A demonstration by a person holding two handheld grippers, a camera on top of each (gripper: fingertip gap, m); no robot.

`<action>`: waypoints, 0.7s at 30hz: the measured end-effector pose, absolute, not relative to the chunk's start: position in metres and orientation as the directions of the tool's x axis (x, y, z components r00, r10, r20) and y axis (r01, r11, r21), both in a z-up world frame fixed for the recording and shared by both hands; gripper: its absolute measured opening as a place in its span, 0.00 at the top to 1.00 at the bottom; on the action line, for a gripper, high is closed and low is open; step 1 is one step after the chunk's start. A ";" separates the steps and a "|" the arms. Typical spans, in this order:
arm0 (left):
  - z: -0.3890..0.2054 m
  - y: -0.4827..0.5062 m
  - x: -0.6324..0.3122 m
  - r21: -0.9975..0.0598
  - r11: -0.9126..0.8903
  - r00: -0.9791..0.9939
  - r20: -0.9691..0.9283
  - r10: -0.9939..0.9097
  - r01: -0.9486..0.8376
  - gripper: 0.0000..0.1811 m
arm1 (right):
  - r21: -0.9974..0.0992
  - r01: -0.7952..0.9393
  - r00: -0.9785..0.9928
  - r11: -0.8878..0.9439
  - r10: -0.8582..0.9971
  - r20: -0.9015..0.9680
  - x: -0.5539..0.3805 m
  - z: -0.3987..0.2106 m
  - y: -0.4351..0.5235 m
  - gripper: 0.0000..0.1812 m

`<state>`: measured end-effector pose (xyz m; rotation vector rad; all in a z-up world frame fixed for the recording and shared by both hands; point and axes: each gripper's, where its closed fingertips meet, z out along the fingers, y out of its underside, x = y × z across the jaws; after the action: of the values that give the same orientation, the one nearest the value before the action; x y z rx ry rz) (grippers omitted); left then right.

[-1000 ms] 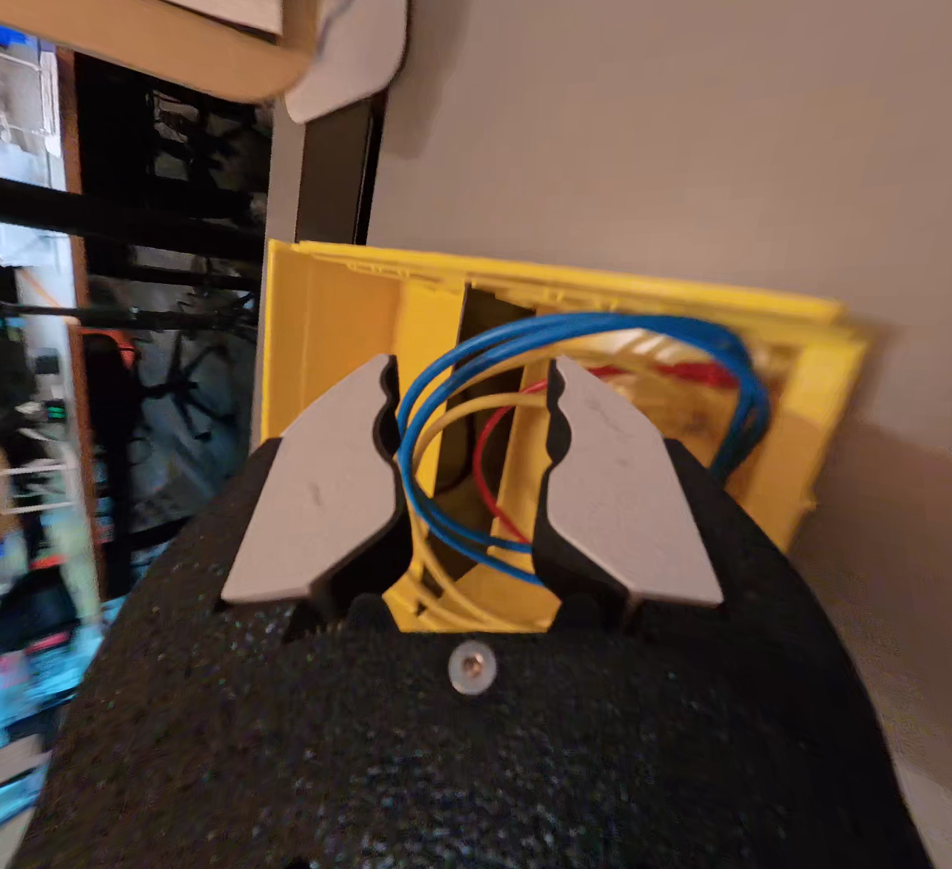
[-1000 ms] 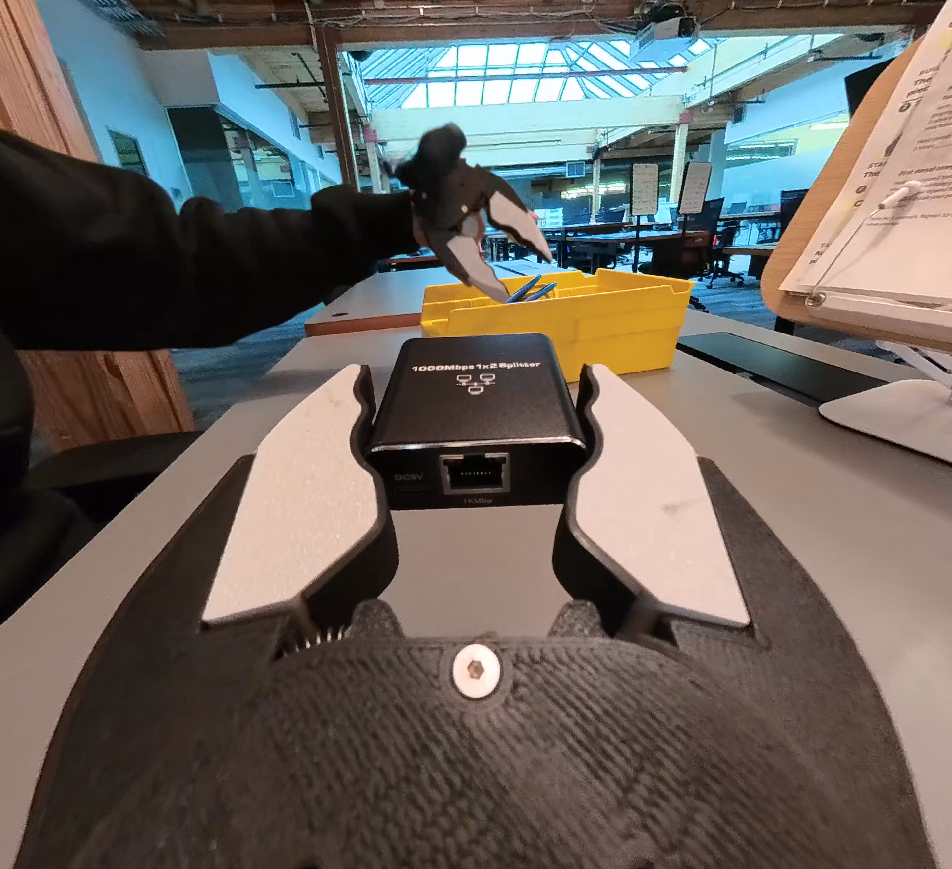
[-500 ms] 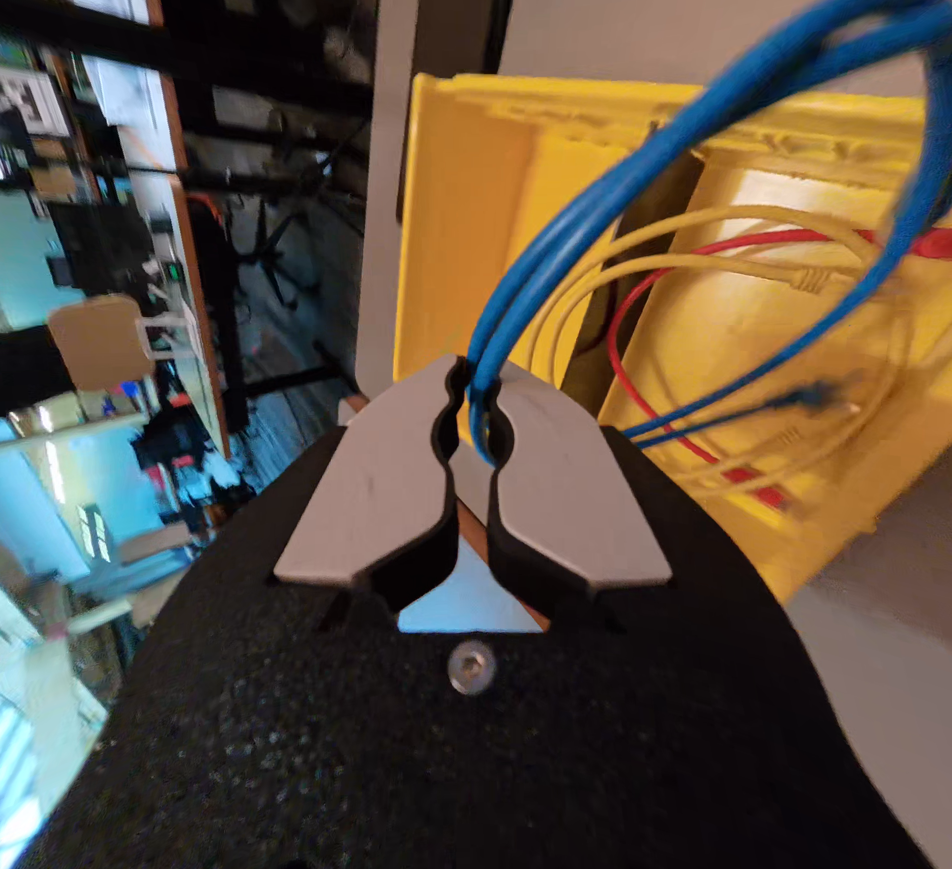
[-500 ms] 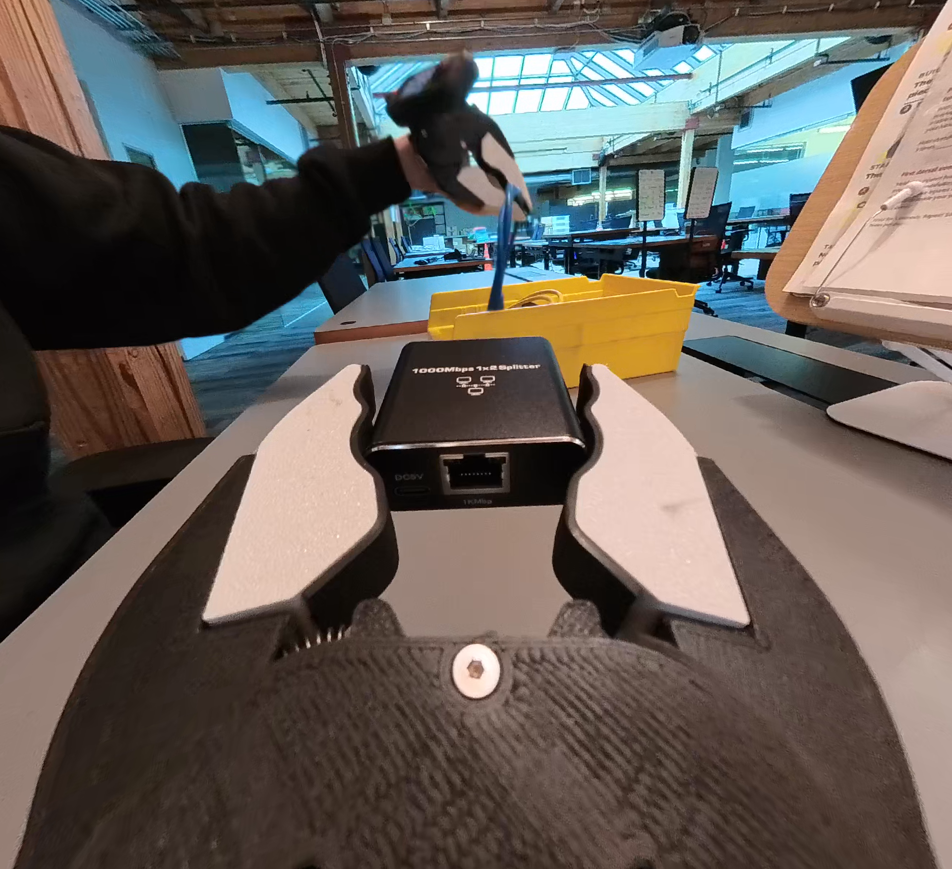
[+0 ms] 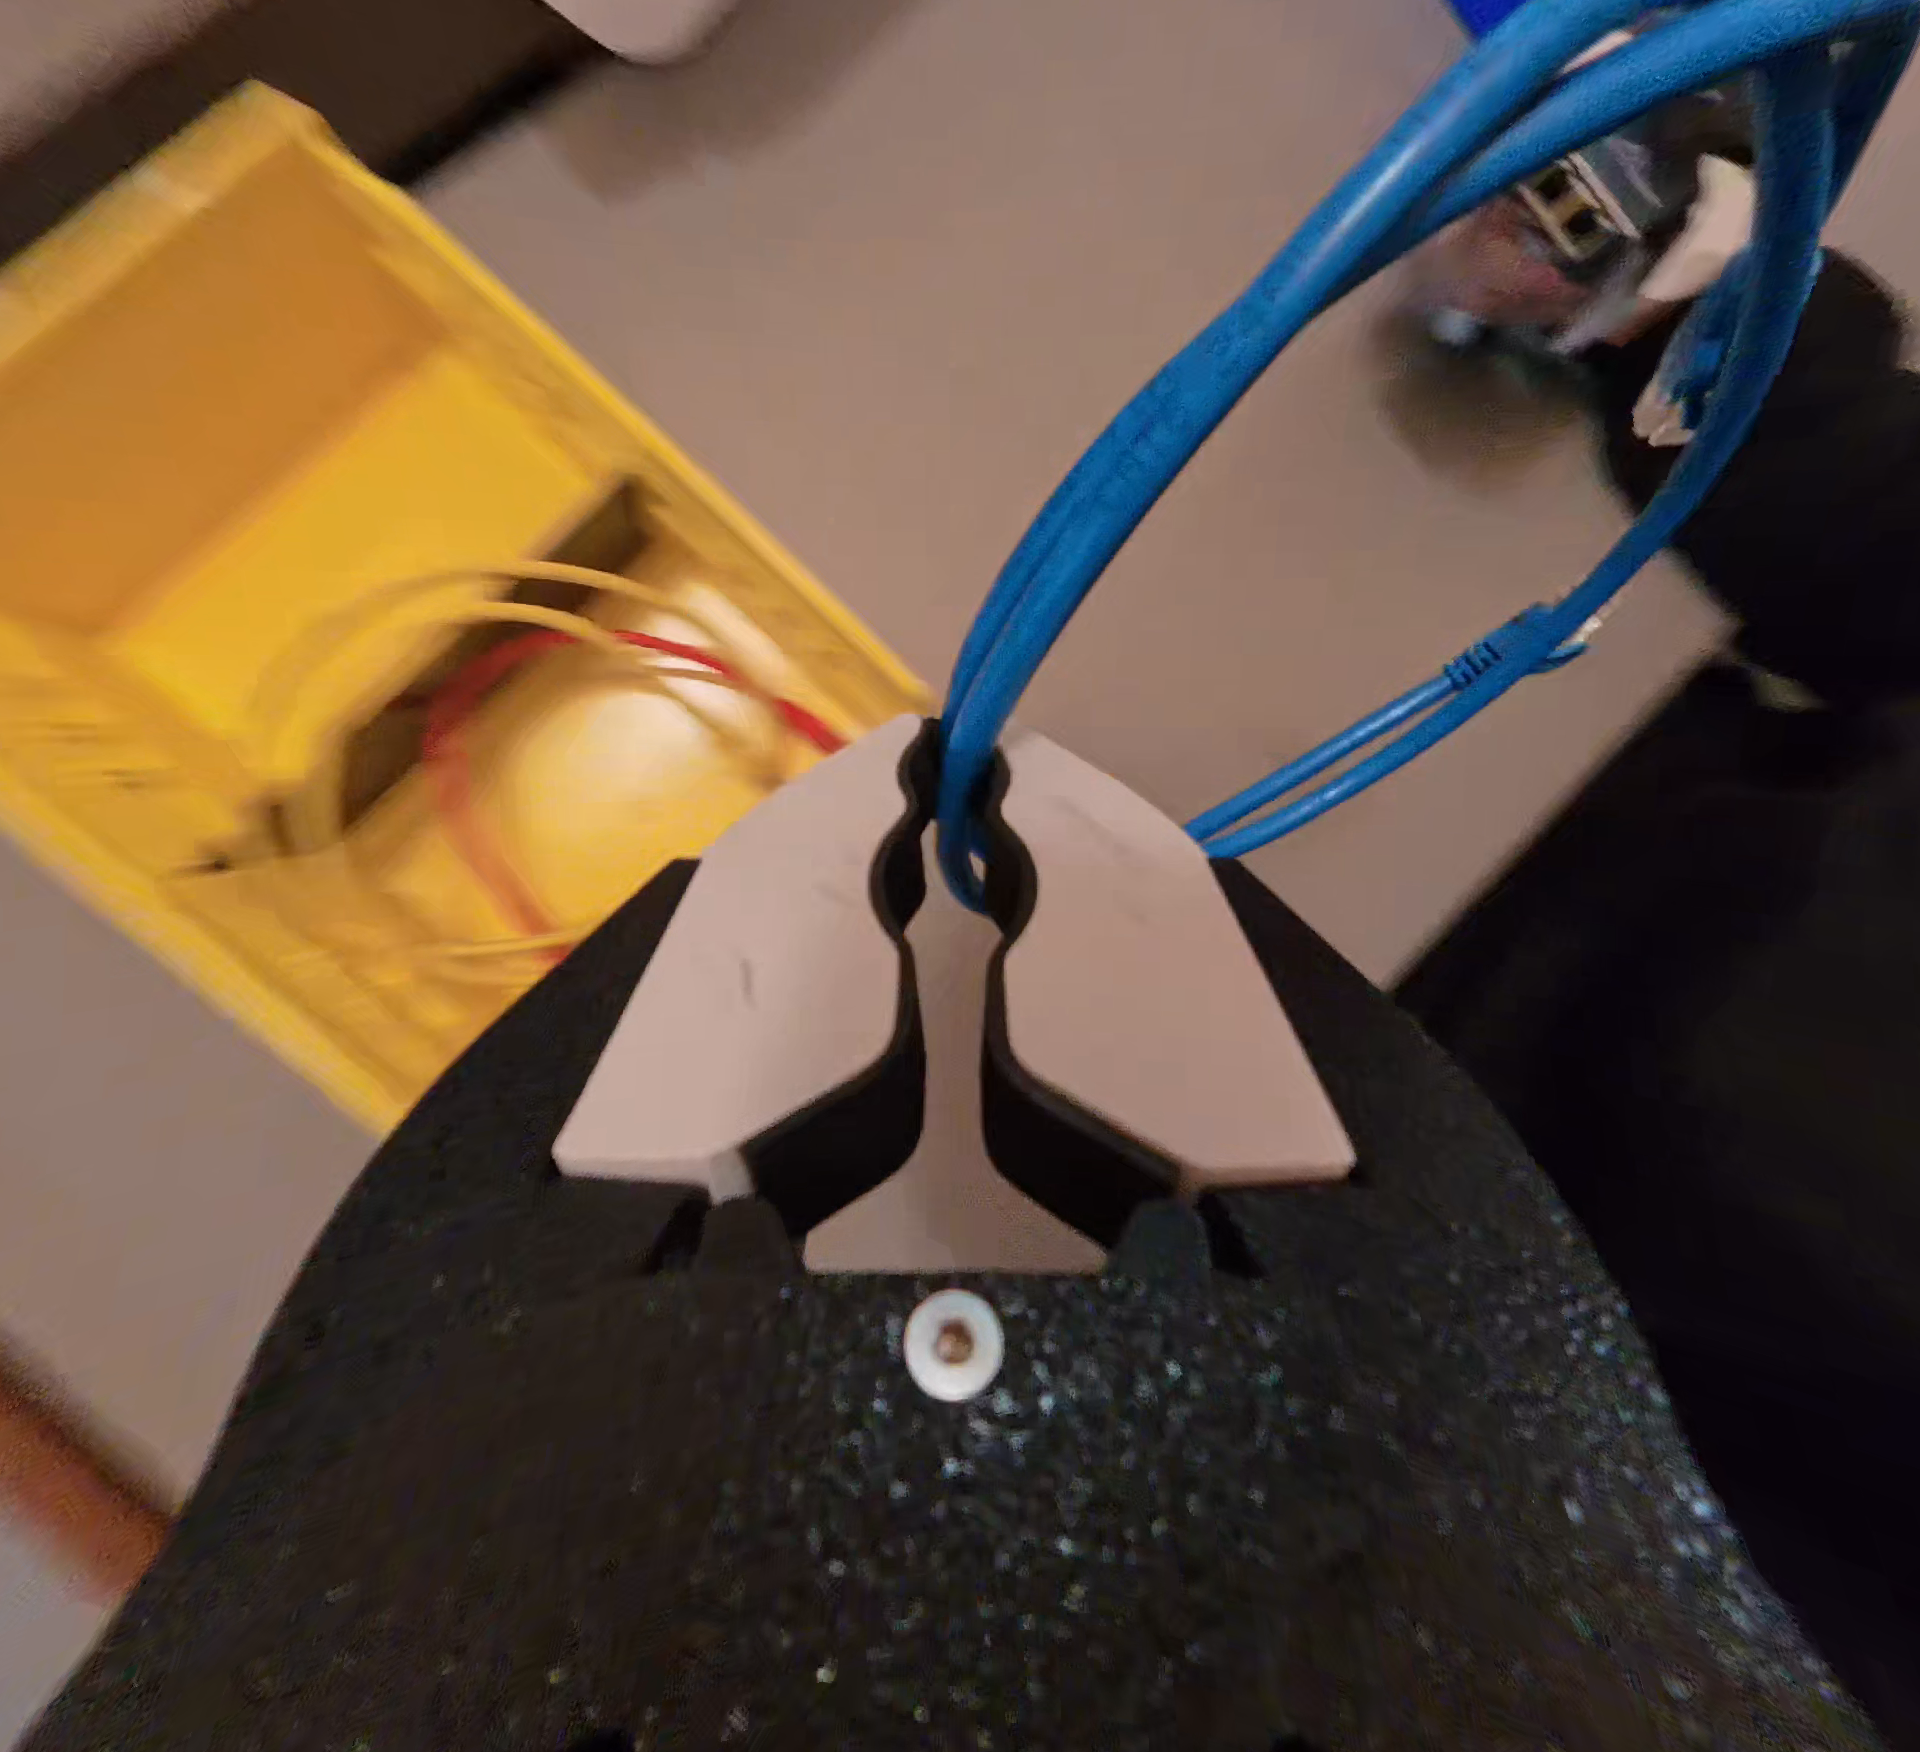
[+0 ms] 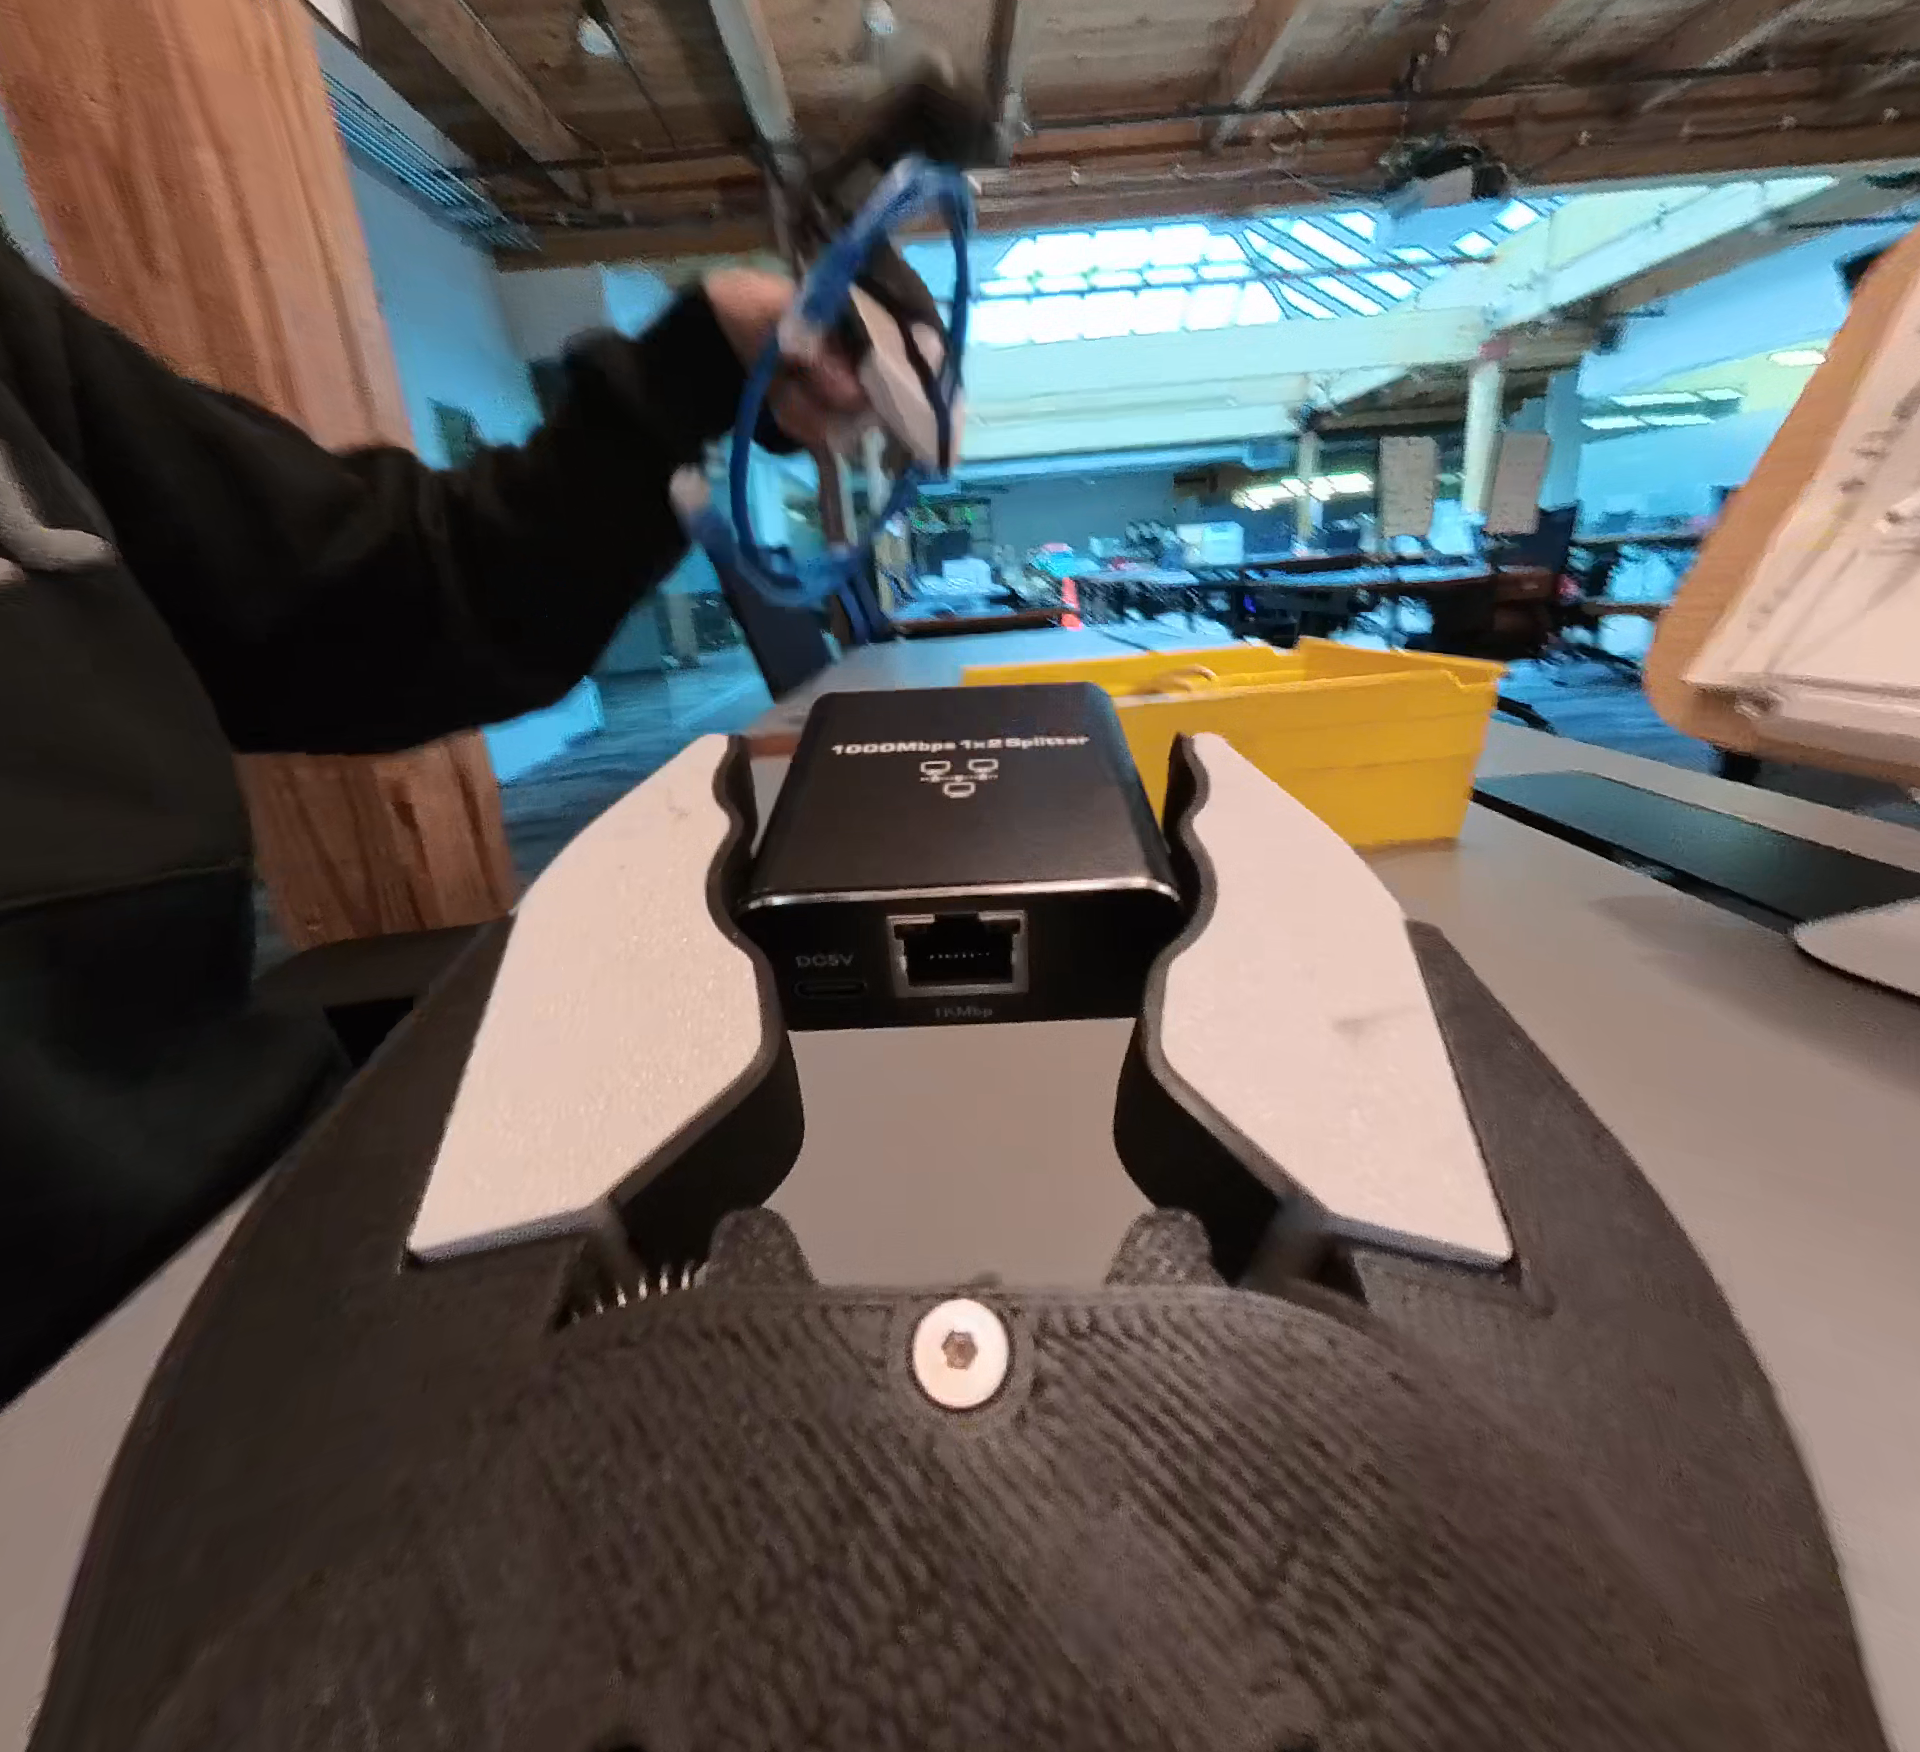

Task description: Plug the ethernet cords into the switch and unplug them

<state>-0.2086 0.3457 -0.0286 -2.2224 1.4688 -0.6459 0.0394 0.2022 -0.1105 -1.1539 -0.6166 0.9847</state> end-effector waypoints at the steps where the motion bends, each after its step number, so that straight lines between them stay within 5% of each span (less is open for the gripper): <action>1: -0.044 0.326 -0.200 -0.528 -0.387 0.308 0.234 -0.922 -0.756 0.97 | -0.929 -0.360 0.420 0.086 0.904 -0.079 0.040 -0.102 0.194 0.58; 10: -0.190 0.219 -0.123 -0.383 -0.506 0.238 0.564 -0.791 -0.773 0.97 | -0.864 -0.494 0.270 0.096 0.962 -0.048 0.046 -0.076 0.149 0.58; 17: -0.233 0.260 -0.108 -0.482 -0.576 0.434 0.381 -0.816 -0.660 0.97 | -0.906 -0.412 0.317 0.096 0.947 -0.044 0.044 -0.088 0.154 0.58; 21: -0.224 0.277 -0.113 -0.605 -0.444 0.451 0.153 -0.879 -0.661 0.85 | -0.930 -0.359 0.343 0.079 0.938 -0.052 0.045 -0.100 0.154 0.58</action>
<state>-0.1126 0.2769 -0.2245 -2.2413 1.2899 -0.6303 0.0454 0.1542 -0.0996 -1.0694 -0.6882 1.0946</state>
